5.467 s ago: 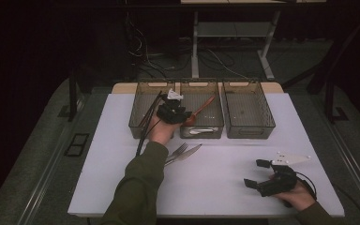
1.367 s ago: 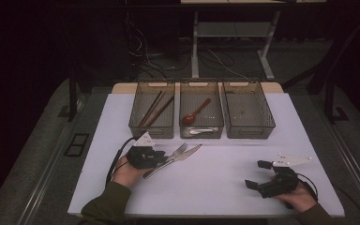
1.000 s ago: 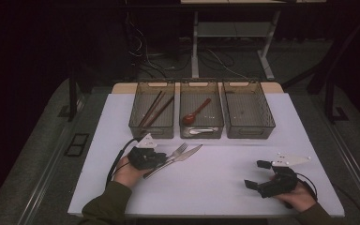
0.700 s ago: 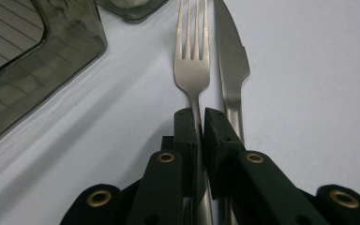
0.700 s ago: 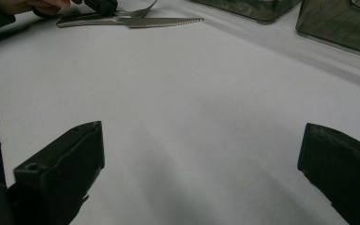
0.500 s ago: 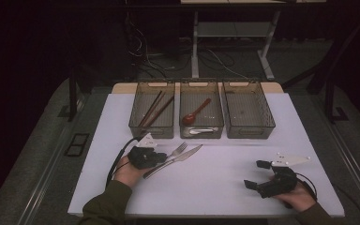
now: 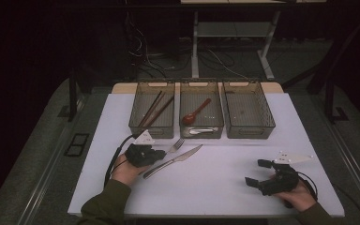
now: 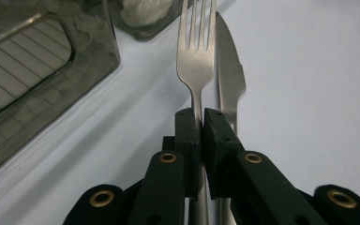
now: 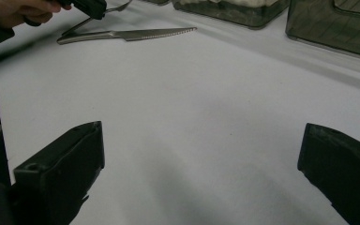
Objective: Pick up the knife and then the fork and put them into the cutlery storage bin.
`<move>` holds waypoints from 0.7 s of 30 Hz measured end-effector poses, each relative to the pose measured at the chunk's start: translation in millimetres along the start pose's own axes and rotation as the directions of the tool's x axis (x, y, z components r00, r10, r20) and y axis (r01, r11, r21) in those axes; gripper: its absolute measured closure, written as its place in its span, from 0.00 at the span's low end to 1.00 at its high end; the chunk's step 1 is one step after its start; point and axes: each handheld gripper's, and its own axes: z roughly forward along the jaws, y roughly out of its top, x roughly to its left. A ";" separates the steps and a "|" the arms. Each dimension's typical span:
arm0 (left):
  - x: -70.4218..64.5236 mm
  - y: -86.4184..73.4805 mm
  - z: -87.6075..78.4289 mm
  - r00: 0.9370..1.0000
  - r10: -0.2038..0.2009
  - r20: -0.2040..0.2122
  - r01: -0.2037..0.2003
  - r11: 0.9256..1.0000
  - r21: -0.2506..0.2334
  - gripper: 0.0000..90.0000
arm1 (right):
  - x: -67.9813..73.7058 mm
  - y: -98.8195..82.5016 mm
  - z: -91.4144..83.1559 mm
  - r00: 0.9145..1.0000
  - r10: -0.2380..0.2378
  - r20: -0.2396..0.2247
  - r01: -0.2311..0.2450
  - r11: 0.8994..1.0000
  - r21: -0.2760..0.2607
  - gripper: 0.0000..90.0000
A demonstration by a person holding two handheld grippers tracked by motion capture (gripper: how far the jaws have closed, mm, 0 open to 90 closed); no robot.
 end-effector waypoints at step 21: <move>-34.9 29.7 -9.9 0.999 0.050 0.021 -0.047 0.994 -0.095 0.94 | 6.6 27.3 2.1 0.999 0.032 -0.040 -0.031 0.999 0.023 0.01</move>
